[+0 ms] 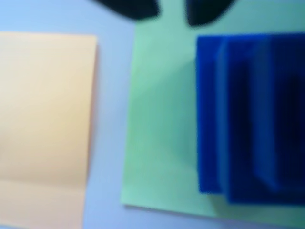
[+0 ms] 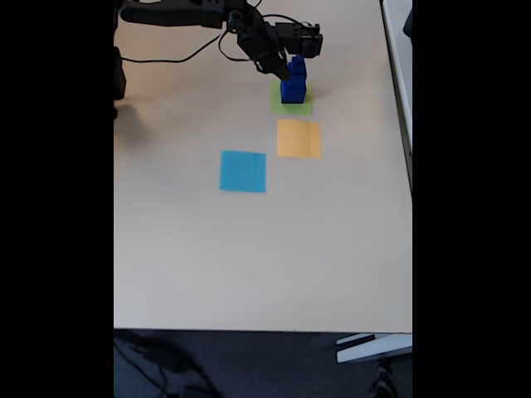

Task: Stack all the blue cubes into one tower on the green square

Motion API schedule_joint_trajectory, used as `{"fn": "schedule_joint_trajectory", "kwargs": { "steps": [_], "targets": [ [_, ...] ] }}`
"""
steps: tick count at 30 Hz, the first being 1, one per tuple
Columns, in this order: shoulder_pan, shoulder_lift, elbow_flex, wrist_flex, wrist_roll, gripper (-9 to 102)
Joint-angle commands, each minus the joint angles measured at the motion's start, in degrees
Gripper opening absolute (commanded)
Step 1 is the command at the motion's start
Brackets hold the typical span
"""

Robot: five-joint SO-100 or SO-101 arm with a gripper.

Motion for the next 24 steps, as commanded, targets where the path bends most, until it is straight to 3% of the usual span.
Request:
{"fn": "schedule_joint_trajectory", "kwargs": {
  "steps": [1, 24],
  "targets": [
    [0.97, 5.54, -0.53, -1.05, -0.88, 0],
    [1.58, 3.25, -5.54, -0.53, -2.37, 0]
  ]
}}
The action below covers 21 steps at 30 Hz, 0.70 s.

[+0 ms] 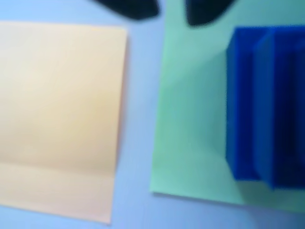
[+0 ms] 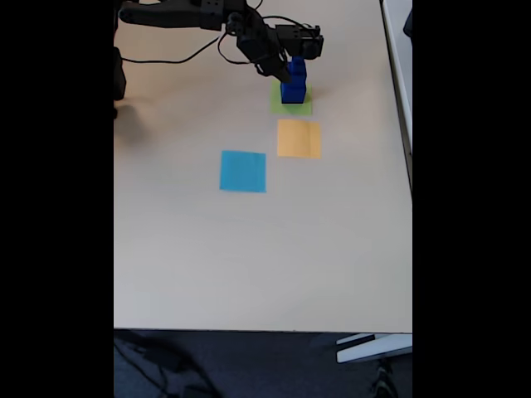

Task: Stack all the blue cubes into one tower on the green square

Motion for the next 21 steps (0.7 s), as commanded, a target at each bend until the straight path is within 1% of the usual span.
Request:
{"fn": "schedule_joint_trajectory", "kwargs": {
  "steps": [1, 21],
  "targets": [
    [0.26, 2.99, -4.48, -0.7, 0.18, 0],
    [-0.44, 1.67, -5.01, -1.85, 1.32, 0]
  ]
}}
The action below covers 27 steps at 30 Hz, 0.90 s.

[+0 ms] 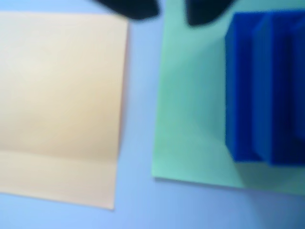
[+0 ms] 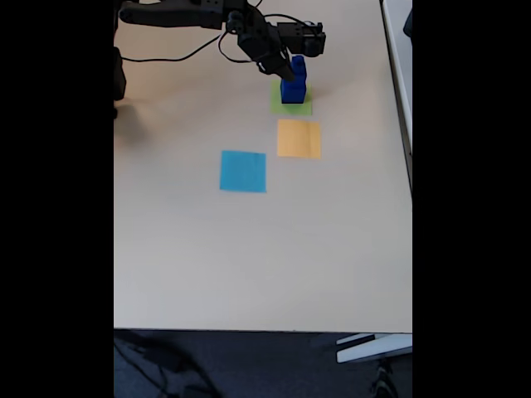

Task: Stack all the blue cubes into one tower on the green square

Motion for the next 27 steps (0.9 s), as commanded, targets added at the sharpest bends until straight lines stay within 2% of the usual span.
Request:
{"fn": "schedule_joint_trajectory", "kwargs": {
  "steps": [1, 27],
  "targets": [
    [-0.44, 1.67, -4.48, -1.14, 0.62, 0],
    [-1.32, 0.7, -4.92, -1.23, 1.58, 0]
  ]
}}
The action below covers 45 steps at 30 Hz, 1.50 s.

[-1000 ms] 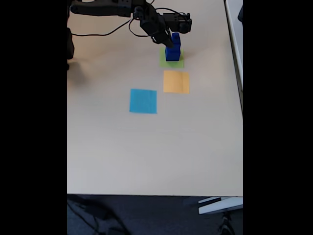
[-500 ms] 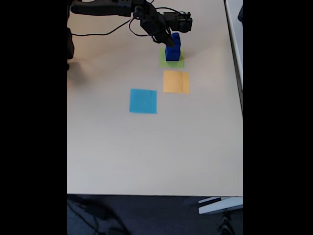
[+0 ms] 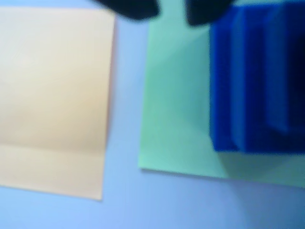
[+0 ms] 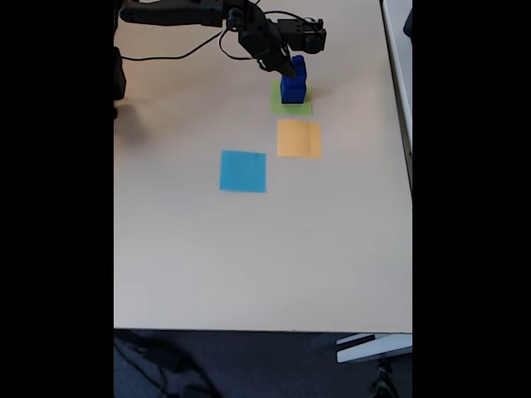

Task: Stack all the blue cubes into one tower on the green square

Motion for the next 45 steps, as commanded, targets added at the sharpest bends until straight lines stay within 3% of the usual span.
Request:
{"fn": "schedule_joint_trajectory", "kwargs": {
  "steps": [1, 45],
  "targets": [
    [-0.62, 0.79, -4.39, -1.41, 0.62, 0],
    [-1.58, 0.0, -4.48, -2.37, 1.67, 0]
  ]
}}
